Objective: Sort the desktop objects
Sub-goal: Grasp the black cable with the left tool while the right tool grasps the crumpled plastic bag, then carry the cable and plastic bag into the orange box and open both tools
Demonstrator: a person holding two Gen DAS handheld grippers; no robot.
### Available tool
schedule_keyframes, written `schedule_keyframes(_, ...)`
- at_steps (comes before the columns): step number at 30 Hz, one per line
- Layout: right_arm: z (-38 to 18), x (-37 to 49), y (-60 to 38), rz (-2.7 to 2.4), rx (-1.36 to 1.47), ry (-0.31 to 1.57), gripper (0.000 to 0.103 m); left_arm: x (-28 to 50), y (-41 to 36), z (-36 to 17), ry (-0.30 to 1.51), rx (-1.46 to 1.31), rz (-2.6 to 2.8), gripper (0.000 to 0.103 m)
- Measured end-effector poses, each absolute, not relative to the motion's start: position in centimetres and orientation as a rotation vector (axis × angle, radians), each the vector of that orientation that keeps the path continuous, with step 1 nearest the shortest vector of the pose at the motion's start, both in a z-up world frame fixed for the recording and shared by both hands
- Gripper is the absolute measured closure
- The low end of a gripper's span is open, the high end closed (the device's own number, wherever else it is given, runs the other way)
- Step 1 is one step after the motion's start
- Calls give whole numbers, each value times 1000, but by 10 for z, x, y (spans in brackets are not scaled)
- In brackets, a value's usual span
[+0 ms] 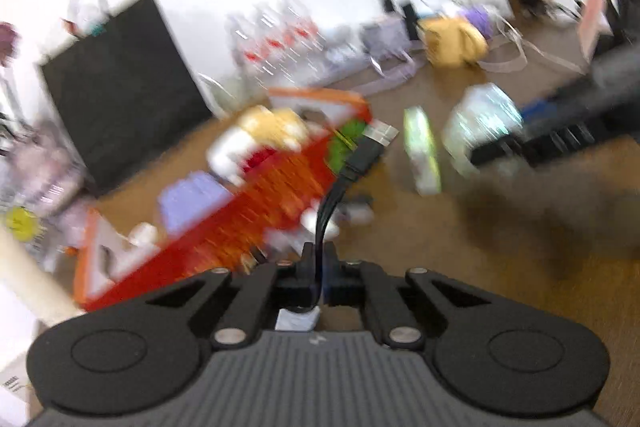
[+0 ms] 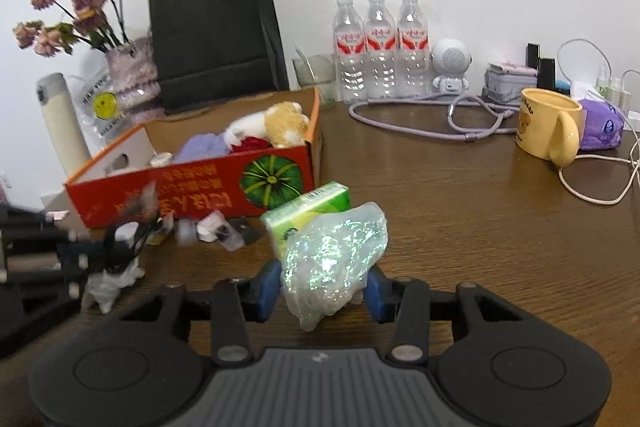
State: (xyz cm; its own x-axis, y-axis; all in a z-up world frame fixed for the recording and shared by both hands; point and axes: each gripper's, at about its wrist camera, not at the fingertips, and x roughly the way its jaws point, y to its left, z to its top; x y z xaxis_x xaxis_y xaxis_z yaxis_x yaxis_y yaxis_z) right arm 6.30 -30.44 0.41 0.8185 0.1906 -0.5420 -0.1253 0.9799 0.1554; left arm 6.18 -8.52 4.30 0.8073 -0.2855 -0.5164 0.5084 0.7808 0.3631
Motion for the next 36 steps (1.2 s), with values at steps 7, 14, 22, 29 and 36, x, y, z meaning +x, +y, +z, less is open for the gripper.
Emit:
schedule_keyframes(7, 31, 20, -286, 251, 102, 521, 61, 38, -49, 117, 327, 312, -285, 100)
schedule_keyframes(14, 55, -22, -260, 360, 84, 451, 61, 1, 9, 141, 348, 62, -193, 100)
schedule_keyframes(22, 72, -44, -240, 404, 65, 418, 61, -25, 40, 134, 393, -47, -177, 100)
schedule_keyframes(29, 79, -38, -241, 384, 56, 403, 61, -13, 36, 142, 361, -42, -195, 100)
schedule_keyframes(36, 84, -4, -247, 368, 64, 404, 61, 32, 29, 155, 330, 5, -184, 100)
